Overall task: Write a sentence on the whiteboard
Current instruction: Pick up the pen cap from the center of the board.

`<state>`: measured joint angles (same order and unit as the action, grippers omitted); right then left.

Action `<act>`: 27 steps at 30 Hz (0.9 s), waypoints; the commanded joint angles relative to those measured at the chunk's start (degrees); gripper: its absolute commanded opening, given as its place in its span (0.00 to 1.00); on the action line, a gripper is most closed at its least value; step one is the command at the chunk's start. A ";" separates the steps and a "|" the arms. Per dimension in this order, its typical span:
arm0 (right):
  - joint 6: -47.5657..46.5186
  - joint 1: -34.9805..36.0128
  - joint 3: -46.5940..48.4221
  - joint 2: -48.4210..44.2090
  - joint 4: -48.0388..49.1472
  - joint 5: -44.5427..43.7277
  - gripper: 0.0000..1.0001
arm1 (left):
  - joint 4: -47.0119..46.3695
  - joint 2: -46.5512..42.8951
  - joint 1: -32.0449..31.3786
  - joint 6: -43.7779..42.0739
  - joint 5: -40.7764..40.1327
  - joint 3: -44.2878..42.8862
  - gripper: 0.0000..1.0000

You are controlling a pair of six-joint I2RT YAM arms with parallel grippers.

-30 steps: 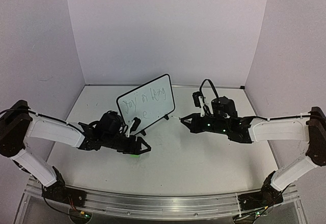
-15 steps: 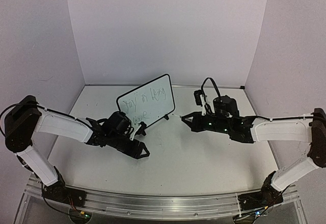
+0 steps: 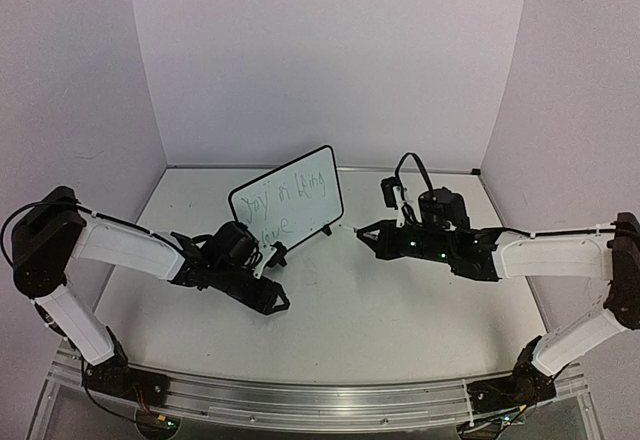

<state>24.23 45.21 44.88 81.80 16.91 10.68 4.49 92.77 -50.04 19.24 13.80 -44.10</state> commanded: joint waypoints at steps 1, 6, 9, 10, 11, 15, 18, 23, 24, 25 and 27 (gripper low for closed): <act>-0.06 0.36 0.20 -1.29 0.67 -0.65 0.00 | -0.35 0.05 0.41 -2.09 -2.64 0.98 0.64; 0.04 0.37 0.20 -1.29 0.67 -0.63 0.00 | -0.28 0.03 0.86 -2.98 -3.42 1.60 0.64; 0.06 0.40 0.20 -1.29 0.67 -0.56 0.00 | -0.58 -0.03 1.14 -3.31 -3.73 2.32 0.65; 0.09 0.40 0.19 -1.29 0.67 -0.54 0.00 | -0.73 -0.09 1.24 -3.36 -3.83 2.60 0.66; 0.15 0.39 0.13 -1.29 0.67 -0.56 0.00 | -0.93 -0.16 1.34 -3.33 -3.86 2.82 0.66; 0.26 0.40 0.16 -1.29 0.67 -0.56 0.00 | -1.21 0.27 1.44 -3.63 -3.15 3.12 0.66; 0.29 0.39 0.12 -1.27 0.67 -0.61 0.00 | -1.30 0.80 1.44 -4.32 -2.15 3.23 0.66; 0.29 0.38 0.20 -1.15 0.67 -0.58 0.00 | -1.05 0.83 1.43 -5.40 -0.20 3.92 0.65; 0.27 0.37 0.20 -1.14 0.67 -0.60 0.00 | -0.88 0.61 1.36 -5.59 0.13 4.07 0.64; 0.26 0.40 0.20 -1.13 0.67 -0.60 0.00 | -0.69 0.36 1.35 -5.77 0.41 4.27 0.64; 0.27 0.40 0.20 -1.11 0.67 -0.60 0.00 | -0.24 0.06 1.35 -5.96 0.96 4.76 0.62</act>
<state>24.27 45.21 44.86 81.80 16.84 10.70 3.35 92.92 -48.80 14.72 12.55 -40.77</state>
